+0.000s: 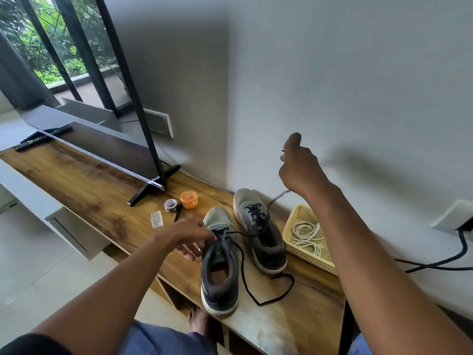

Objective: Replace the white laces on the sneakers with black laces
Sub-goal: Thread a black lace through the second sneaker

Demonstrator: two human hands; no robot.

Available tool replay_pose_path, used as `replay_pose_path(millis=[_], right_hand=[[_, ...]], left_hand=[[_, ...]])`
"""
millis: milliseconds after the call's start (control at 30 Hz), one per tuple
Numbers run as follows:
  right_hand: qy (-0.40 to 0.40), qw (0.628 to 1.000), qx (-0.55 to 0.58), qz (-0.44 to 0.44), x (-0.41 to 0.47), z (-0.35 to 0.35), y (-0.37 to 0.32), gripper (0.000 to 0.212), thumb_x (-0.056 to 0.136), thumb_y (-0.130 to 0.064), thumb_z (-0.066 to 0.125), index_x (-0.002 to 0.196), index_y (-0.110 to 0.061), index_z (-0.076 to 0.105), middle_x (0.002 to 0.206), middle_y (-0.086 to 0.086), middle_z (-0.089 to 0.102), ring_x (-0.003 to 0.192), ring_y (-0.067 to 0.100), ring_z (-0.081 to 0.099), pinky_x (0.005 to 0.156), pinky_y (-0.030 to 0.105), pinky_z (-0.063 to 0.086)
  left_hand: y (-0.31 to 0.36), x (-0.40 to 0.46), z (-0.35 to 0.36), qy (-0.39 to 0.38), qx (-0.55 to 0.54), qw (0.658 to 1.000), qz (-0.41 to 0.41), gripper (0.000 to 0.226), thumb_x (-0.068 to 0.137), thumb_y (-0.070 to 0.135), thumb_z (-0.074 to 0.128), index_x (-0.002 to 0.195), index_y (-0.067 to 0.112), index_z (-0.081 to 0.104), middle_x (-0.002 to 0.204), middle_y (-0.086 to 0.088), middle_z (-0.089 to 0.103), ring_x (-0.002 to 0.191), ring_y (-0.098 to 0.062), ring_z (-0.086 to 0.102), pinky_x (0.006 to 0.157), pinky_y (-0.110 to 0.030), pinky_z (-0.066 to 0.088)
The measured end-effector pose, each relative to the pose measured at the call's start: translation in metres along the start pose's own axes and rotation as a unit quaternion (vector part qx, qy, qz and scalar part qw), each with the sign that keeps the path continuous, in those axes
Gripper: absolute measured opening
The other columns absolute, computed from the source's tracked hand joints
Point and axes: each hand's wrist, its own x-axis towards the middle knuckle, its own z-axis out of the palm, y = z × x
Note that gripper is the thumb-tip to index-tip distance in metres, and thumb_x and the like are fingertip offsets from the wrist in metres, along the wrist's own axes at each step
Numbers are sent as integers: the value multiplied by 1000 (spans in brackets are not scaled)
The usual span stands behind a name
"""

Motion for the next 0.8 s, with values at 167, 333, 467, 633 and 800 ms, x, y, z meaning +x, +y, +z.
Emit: replay_pose_path(millis=[167, 333, 467, 633, 800], right_hand=[[-41, 992, 83, -84, -2, 33, -7, 16, 100, -2, 58, 99, -13, 70, 95, 2, 73, 81, 12, 70, 81, 35, 59], [-154, 968, 172, -100, -20, 95, -23, 11, 93, -17, 76, 98, -24, 82, 91, -13, 78, 79, -8, 68, 78, 10, 51], [-174, 968, 175, -56, -39, 141, -25, 11, 86, -9, 82, 86, -18, 77, 74, -11, 73, 68, -1, 70, 63, 17, 54], [-160, 974, 129, -91, -57, 175, -23, 3, 86, -17, 78, 87, -19, 77, 86, -5, 75, 84, 15, 69, 80, 40, 58], [-189, 966, 156, -89, -60, 180, -18, 3, 85, -22, 81, 88, -21, 79, 85, -8, 76, 84, 8, 70, 83, 39, 58]], left_hand=[[2, 6, 10, 25, 14, 1000, -5, 28, 93, 25, 75, 111, 8, 62, 98, -18, 76, 81, -29, 79, 65, -35, 64], [3, 15, 14, 63, 29, 997, -16, 27, 87, 23, 81, 98, 1, 71, 76, -13, 79, 70, -25, 79, 70, -39, 67], [-2, 18, 9, 61, -39, 997, -17, 19, 89, 10, 80, 99, -4, 72, 79, -17, 79, 74, -30, 80, 74, -44, 67], [-7, 15, 0, 62, -100, 993, -24, 19, 87, -2, 76, 103, -11, 71, 82, -27, 76, 70, -34, 77, 63, -40, 66], [-9, 17, -3, 66, -107, 992, -24, 18, 85, -7, 76, 102, -13, 73, 84, -29, 76, 67, -32, 76, 59, -37, 64]])
